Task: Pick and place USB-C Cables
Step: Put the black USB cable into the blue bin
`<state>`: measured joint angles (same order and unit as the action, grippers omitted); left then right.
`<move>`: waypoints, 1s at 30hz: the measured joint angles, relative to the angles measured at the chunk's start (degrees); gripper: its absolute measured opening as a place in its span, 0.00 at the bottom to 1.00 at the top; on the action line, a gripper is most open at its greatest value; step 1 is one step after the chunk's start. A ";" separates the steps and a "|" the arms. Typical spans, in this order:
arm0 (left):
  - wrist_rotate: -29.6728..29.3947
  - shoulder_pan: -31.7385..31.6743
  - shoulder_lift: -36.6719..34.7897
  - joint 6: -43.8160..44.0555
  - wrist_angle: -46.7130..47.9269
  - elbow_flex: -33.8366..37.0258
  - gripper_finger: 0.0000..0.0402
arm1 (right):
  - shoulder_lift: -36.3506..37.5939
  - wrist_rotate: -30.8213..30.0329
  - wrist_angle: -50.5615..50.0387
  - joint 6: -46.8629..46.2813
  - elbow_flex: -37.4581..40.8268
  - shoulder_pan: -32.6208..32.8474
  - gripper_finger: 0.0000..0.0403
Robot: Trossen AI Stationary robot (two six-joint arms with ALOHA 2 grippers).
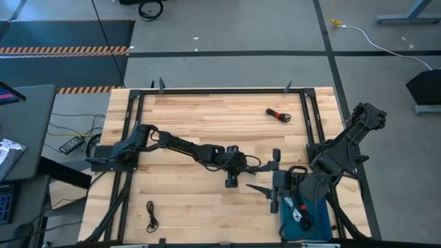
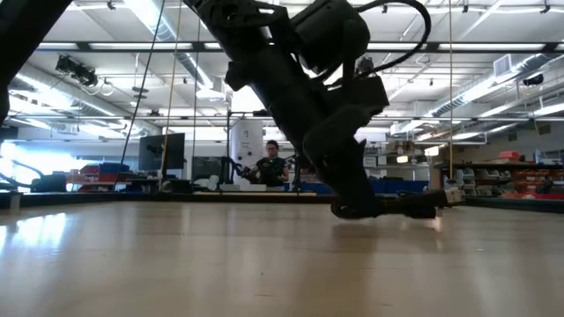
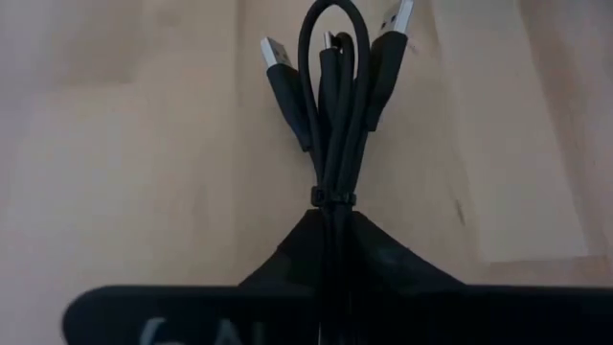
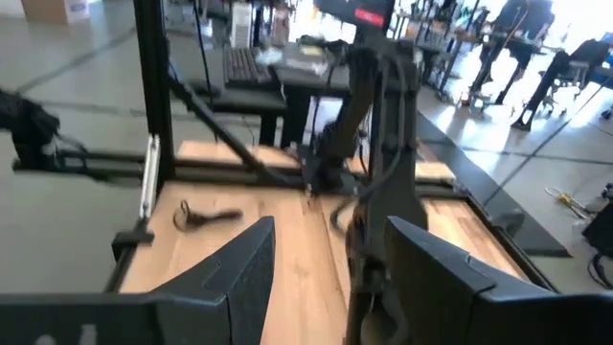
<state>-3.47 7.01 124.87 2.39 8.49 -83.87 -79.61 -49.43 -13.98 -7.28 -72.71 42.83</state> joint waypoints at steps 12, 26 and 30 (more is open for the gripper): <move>-9.04 2.85 -14.29 -1.62 9.64 -0.03 0.08 | 0.00 -3.53 -21.47 -12.55 -0.02 -0.16 0.50; -25.05 13.06 -24.07 -3.49 11.44 -0.14 0.09 | 0.00 4.16 -28.05 -19.79 0.15 -2.68 0.50; -27.71 14.38 -24.34 -4.31 11.17 -0.11 0.09 | 0.00 4.49 -27.79 -19.66 1.58 -4.03 0.50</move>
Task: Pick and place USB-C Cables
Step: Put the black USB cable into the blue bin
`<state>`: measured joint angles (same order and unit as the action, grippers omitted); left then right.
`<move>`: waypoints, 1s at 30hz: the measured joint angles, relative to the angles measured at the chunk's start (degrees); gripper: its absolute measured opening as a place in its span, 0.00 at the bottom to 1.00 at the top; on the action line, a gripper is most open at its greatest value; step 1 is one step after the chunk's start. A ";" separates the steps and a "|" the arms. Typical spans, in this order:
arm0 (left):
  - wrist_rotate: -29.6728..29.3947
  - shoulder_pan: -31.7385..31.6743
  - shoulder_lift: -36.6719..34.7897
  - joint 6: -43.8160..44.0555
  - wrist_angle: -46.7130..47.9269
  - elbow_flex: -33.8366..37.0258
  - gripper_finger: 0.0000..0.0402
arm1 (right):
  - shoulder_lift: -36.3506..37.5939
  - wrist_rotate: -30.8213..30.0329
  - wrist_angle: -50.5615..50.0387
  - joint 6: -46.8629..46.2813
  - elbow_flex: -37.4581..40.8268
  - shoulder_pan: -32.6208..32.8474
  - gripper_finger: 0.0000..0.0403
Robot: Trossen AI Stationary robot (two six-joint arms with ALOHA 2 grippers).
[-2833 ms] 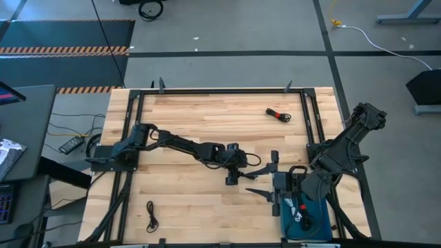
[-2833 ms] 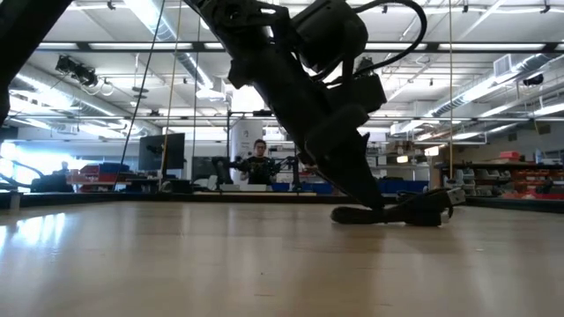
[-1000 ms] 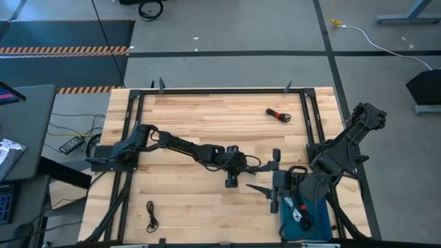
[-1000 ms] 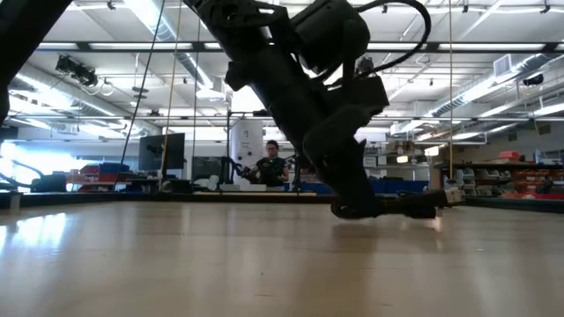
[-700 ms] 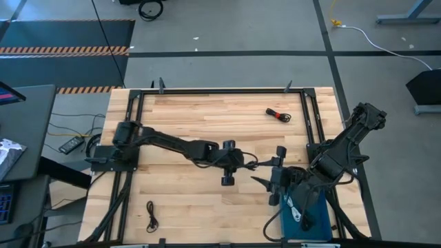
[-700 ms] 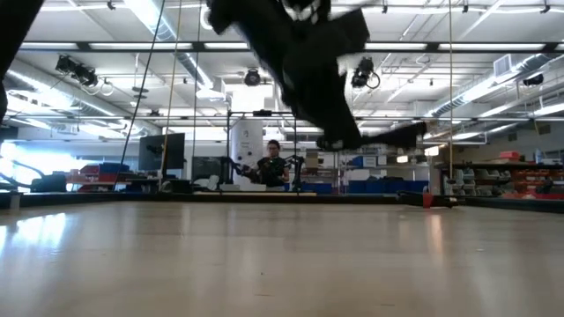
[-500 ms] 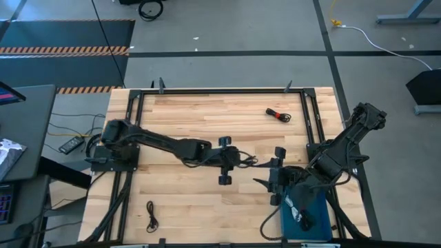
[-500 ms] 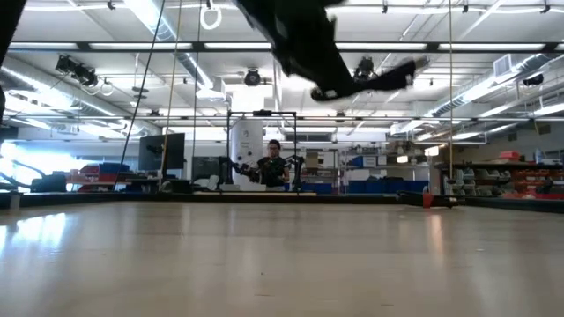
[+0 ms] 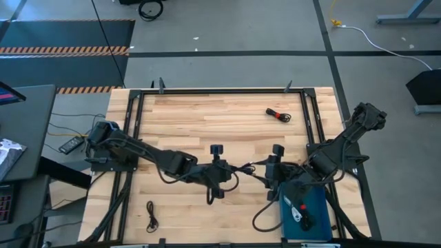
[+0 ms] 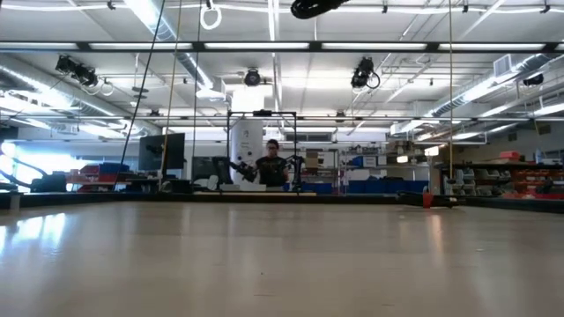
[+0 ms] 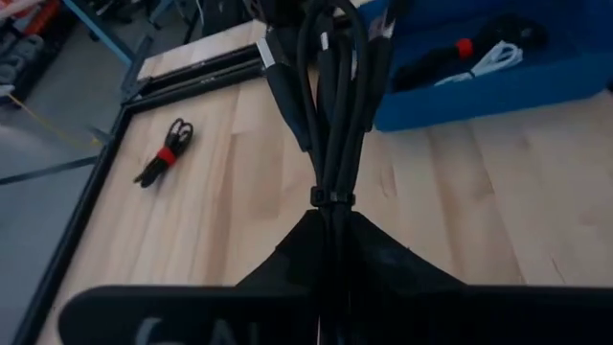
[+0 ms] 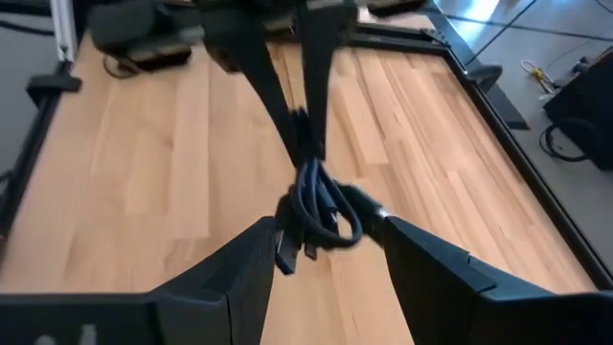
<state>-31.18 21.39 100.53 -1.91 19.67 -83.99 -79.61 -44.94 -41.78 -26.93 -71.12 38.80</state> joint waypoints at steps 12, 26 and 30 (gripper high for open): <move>-0.26 0.35 -0.19 -0.24 -0.79 0.00 0.09 | 0.00 5.51 12.78 9.98 3.22 -3.19 0.50; -0.33 0.37 -0.19 -0.22 -0.43 0.00 0.10 | -0.02 7.74 13.42 8.48 3.22 -6.37 0.27; -0.08 0.37 -0.19 -0.28 -0.36 0.00 0.11 | -0.02 9.38 13.53 8.50 3.20 -6.68 0.06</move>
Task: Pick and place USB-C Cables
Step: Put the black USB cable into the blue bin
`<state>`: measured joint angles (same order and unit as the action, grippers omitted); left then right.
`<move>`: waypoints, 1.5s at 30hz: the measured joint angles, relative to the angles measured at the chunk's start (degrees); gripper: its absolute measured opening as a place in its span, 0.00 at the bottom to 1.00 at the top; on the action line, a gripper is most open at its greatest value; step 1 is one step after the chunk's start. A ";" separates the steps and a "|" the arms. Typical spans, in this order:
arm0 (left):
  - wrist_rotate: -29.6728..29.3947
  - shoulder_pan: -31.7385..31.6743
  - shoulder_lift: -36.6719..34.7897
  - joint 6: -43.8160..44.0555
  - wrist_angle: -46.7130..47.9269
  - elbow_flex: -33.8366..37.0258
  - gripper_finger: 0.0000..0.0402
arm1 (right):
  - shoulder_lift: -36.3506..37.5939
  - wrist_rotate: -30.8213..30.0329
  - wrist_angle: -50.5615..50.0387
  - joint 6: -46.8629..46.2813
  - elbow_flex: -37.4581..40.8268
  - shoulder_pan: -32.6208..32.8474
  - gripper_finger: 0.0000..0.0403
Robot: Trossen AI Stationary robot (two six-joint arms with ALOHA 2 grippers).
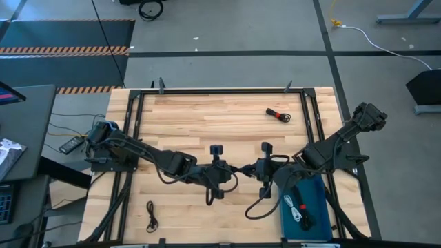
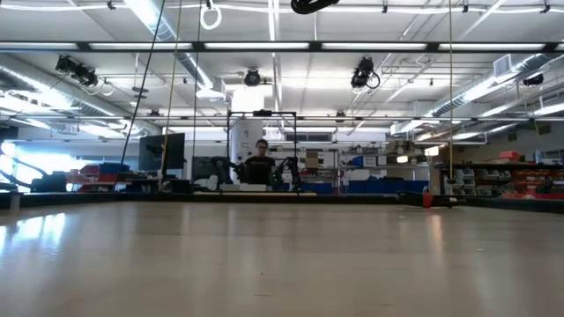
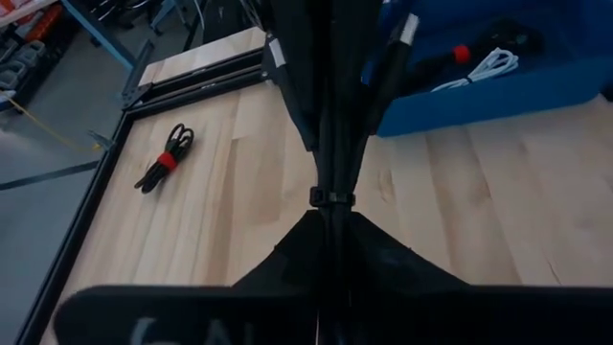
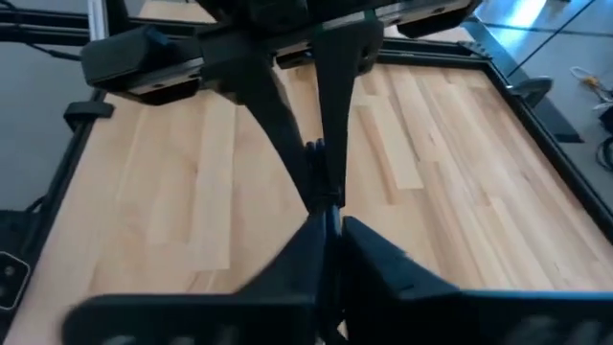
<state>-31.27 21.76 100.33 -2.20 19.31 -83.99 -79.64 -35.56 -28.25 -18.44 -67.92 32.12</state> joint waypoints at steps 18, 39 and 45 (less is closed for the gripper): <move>0.46 0.00 0.00 0.48 -0.07 -0.02 0.24 | 0.00 2.76 -0.94 -2.35 0.00 -1.22 0.04; 0.42 0.13 0.00 0.20 -1.22 -0.02 0.52 | -0.04 2.16 -5.74 -5.30 0.00 -1.25 0.04; 0.42 0.33 0.00 -1.94 -3.10 -0.04 0.50 | -0.04 2.00 -6.25 -5.62 0.00 -1.25 0.04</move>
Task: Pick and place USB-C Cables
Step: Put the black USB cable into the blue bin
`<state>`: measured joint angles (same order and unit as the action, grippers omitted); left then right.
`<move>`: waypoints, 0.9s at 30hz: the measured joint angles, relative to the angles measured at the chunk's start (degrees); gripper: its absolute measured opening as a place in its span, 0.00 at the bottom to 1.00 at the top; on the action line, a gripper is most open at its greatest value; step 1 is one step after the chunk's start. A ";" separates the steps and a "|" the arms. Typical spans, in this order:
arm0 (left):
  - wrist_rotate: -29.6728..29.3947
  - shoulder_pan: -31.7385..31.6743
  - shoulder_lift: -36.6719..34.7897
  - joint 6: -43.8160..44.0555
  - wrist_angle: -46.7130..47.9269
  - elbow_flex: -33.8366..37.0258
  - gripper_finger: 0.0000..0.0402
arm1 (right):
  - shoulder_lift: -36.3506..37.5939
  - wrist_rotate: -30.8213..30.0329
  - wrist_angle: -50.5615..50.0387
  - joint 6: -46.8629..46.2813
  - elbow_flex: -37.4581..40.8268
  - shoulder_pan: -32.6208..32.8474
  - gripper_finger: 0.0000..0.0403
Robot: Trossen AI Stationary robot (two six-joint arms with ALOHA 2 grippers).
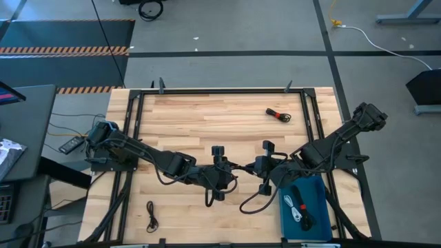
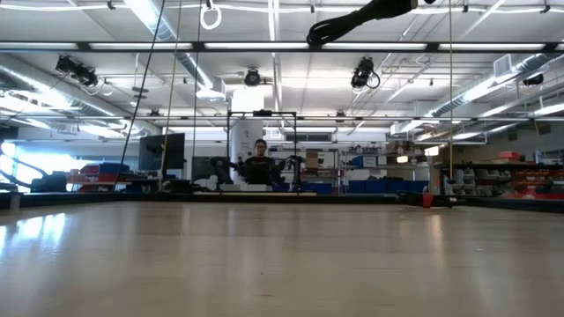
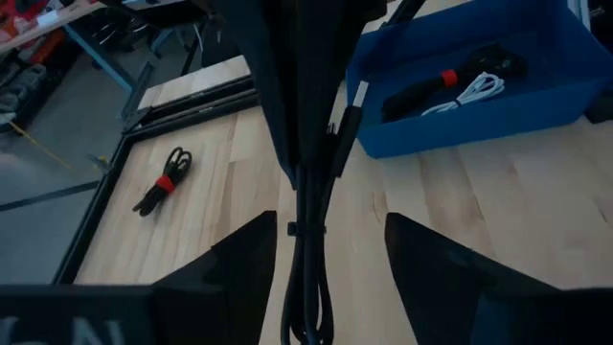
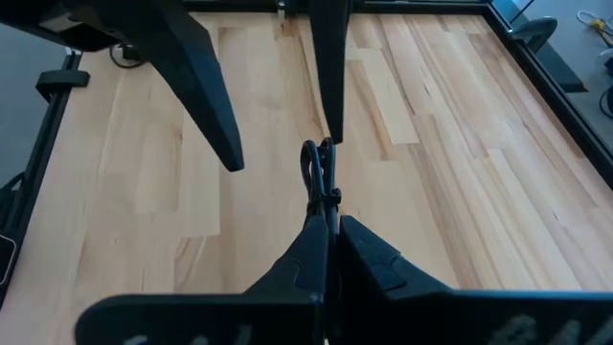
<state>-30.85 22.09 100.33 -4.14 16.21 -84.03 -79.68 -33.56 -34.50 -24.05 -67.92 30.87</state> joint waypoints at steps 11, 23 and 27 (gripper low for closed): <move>0.02 -0.04 0.00 0.64 0.04 0.00 0.50 | 0.00 0.02 0.02 -0.44 0.00 0.00 0.04; 0.07 -0.33 0.00 2.03 -0.32 0.00 0.49 | 0.00 0.02 0.02 -0.44 0.00 0.00 0.04; 0.04 -0.44 0.00 2.42 -0.88 0.00 0.49 | 0.00 0.02 0.04 -0.44 0.00 0.00 0.04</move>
<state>-30.81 21.65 100.33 -1.72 15.33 -84.03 -79.68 -33.54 -34.46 -24.49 -67.92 30.87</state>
